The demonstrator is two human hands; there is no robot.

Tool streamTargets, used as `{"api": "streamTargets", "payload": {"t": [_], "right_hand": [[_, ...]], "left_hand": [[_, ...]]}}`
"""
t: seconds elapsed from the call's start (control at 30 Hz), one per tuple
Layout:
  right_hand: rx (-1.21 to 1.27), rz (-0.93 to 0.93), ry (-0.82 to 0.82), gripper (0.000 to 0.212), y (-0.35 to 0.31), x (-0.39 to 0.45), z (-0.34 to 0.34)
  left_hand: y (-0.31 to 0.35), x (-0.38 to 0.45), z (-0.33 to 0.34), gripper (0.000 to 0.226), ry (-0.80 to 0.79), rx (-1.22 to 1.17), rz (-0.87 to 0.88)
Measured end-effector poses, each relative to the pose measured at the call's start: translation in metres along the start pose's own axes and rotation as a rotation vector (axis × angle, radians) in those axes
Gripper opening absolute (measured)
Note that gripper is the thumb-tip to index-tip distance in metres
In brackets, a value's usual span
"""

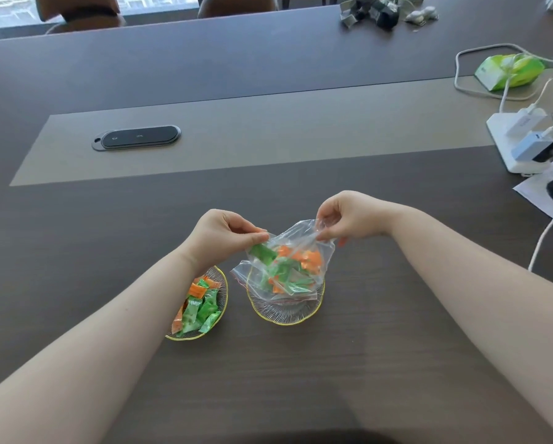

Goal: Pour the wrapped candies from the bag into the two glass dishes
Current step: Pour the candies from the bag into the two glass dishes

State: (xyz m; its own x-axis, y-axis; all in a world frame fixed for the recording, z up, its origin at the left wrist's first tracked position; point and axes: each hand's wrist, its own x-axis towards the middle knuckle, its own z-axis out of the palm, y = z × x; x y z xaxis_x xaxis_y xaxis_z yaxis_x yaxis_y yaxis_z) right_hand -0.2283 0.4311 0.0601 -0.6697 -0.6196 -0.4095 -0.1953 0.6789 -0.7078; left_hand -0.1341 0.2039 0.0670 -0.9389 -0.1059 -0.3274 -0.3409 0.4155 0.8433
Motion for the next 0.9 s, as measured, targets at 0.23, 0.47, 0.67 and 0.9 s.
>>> {"api": "streamTargets", "payload": {"t": [0.23,0.47,0.67,0.9], "right_hand": [[0.04,-0.039,0.038,0.012,-0.016,-0.008,-0.004],[0.033,-0.087,0.027,0.01,-0.045,-0.017,-0.008],[0.122,-0.138,0.056,0.007,-0.065,-0.03,-0.011],[0.148,-0.169,0.058,0.008,-0.077,-0.031,-0.013]], "left_hand": [[0.011,-0.011,-0.013,0.017,0.056,0.002,0.01],[0.024,-0.018,-0.023,0.019,0.024,0.01,0.028],[0.03,-0.025,-0.03,0.015,0.018,-0.032,0.065],[0.029,-0.028,-0.038,0.023,0.011,-0.064,0.074]]}}
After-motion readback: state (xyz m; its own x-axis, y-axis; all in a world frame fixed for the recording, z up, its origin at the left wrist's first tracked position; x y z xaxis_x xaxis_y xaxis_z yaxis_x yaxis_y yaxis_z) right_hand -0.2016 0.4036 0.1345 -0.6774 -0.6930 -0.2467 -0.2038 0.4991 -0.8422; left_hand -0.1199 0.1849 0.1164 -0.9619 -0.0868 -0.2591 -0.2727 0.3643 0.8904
